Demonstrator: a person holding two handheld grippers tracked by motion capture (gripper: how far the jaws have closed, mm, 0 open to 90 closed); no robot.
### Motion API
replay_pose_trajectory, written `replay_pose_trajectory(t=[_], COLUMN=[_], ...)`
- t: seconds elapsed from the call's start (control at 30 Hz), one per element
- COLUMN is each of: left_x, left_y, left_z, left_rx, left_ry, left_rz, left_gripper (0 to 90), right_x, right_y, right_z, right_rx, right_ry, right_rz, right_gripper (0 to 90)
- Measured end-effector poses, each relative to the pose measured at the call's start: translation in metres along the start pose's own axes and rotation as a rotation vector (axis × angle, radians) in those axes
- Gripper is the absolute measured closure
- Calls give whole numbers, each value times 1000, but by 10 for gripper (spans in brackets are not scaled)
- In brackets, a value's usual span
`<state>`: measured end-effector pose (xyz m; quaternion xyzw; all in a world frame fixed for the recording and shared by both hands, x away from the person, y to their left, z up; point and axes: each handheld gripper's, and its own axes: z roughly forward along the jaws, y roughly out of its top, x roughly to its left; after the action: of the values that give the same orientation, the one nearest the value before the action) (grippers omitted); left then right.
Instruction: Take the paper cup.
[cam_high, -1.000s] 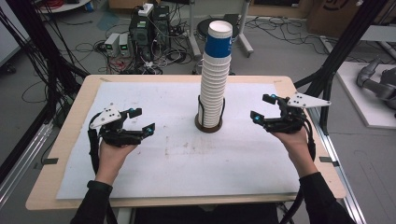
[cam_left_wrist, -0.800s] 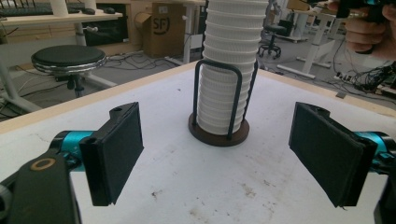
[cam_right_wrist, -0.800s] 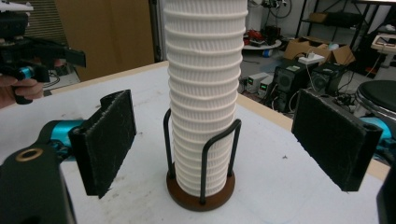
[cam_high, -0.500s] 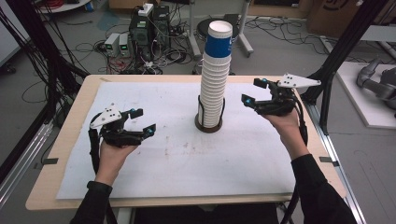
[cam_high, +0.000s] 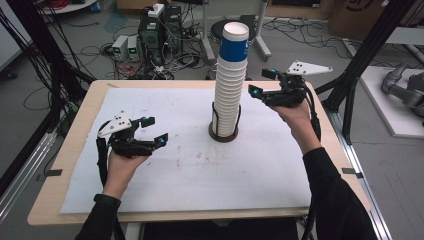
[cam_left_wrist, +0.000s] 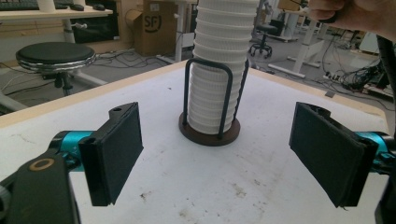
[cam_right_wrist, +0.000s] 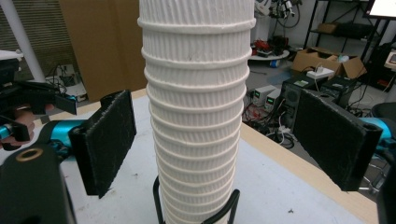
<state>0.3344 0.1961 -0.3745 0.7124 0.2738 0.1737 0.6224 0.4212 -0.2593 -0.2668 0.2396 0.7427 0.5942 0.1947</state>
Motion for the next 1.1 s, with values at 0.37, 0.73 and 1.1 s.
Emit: replay_pose_trajectory(t=[0.37, 0.73, 1.1], left_x=[1, 0, -1], left_y=[0, 0, 0], left_z=[0, 2, 5], left_rx=[-7, -8, -13], left_ry=[-8, -26, -42], left_rz=[-10, -16, -25], left_gripper=[170, 170, 170], right_x=[0, 4, 4], right_y=[14, 24, 26], right_z=[25, 46, 59], right_rx=[20, 52, 57], right_ry=[-7, 18, 33], right_rz=[2, -5, 12], right_gripper=[142, 142, 134])
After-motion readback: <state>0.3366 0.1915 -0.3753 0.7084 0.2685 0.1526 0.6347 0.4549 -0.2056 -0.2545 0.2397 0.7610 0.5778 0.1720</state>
